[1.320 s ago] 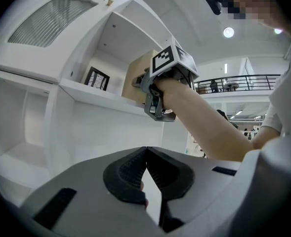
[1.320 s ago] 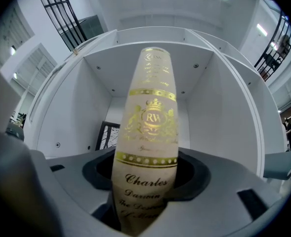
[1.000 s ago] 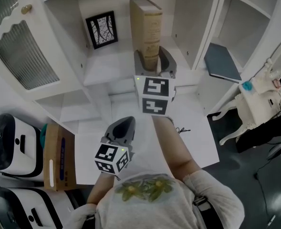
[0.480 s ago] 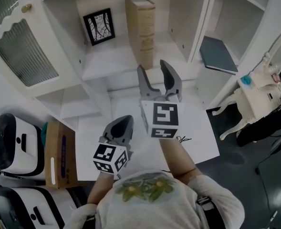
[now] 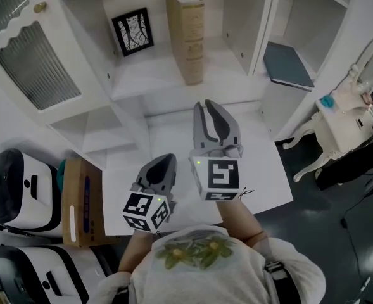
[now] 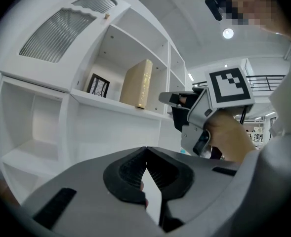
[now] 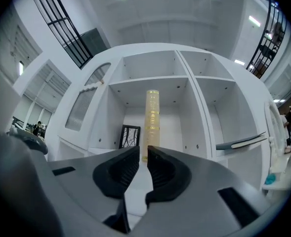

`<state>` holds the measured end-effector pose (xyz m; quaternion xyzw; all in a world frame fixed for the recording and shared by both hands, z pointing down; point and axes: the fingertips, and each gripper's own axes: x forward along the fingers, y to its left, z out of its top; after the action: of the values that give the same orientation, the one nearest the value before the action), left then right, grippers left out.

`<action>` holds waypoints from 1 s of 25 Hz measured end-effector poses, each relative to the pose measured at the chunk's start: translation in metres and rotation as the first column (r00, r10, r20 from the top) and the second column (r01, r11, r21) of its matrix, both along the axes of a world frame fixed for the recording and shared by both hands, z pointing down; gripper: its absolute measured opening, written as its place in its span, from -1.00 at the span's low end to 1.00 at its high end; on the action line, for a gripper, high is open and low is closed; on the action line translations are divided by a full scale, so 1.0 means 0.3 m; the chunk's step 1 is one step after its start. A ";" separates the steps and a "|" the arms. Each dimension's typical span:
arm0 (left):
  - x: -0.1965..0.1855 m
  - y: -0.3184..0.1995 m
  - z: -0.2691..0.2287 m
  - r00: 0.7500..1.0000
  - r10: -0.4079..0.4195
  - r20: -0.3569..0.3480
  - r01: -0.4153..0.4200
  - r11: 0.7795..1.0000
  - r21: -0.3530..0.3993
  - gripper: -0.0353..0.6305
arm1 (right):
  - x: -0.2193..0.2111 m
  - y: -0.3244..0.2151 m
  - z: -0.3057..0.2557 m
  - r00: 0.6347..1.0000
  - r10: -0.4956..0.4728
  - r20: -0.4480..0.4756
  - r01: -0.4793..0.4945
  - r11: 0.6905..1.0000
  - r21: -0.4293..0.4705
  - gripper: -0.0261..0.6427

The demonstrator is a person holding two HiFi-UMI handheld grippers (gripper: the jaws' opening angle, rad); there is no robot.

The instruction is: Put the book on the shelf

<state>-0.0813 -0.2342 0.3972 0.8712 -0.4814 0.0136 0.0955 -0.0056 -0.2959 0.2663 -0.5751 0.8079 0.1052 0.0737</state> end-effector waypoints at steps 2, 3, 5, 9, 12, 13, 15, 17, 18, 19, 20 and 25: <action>0.002 0.012 -0.002 1.000 0.002 -0.004 -0.002 1.000 0.002 -0.81 | 0.013 0.018 0.017 0.999 -0.020 0.025 0.020 1.000 0.004 -0.75; 0.005 0.017 -0.002 1.000 0.004 -0.005 -0.004 1.000 0.002 -0.81 | 0.017 0.030 0.027 0.999 -0.034 0.036 0.034 0.999 0.006 -0.78; 0.011 0.028 0.001 1.000 0.009 -0.007 -0.009 1.000 0.000 -0.81 | 0.016 0.059 0.039 0.997 -0.068 0.049 0.067 0.998 0.020 -0.79; 0.025 0.052 0.009 0.999 0.021 -0.031 -0.021 1.000 -0.014 -0.81 | -0.004 0.128 0.075 0.990 -0.135 0.042 0.133 0.990 0.041 -0.81; 0.031 0.065 0.007 0.999 0.024 -0.042 -0.025 1.000 -0.015 -0.81 | -0.021 0.168 0.107 0.986 -0.164 0.020 0.163 0.986 0.036 -0.81; 0.033 0.069 0.007 0.999 0.025 -0.043 -0.026 1.000 -0.013 -0.81 | -0.025 0.179 0.110 0.985 -0.171 0.019 0.170 0.985 0.040 -0.81; 0.038 0.076 0.008 0.999 0.027 -0.045 -0.028 1.000 -0.012 -0.81 | -0.027 0.199 0.100 0.983 -0.178 0.036 0.175 0.983 0.060 -0.81; 0.041 0.084 0.012 0.999 0.028 -0.046 -0.028 1.000 -0.011 -0.81 | -0.025 0.213 0.097 0.983 -0.180 0.048 0.177 0.982 0.066 -0.82; 0.042 0.088 0.013 0.998 0.028 -0.047 -0.029 1.000 -0.010 -0.81 | -0.022 0.219 0.104 0.982 -0.181 0.049 0.178 0.982 0.061 -0.81; 0.044 0.093 0.015 0.998 0.029 -0.049 -0.029 1.000 -0.009 -0.81 | -0.020 0.225 0.112 0.982 -0.183 0.049 0.181 0.982 0.054 -0.81; 0.046 0.097 0.017 0.998 0.029 -0.051 -0.030 1.000 -0.009 -0.81 | -0.019 0.230 0.121 0.981 -0.186 0.050 0.184 0.982 0.047 -0.82; 0.043 0.124 0.055 0.998 0.023 -0.055 -0.025 0.999 -0.032 -0.81 | -0.025 0.259 0.155 0.979 -0.200 0.045 0.199 0.980 0.027 -0.82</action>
<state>-0.0684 -0.1968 0.4139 0.8753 -0.4677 -0.0013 0.1228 -0.0131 -0.2181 0.3127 -0.4927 0.8583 0.0928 0.1095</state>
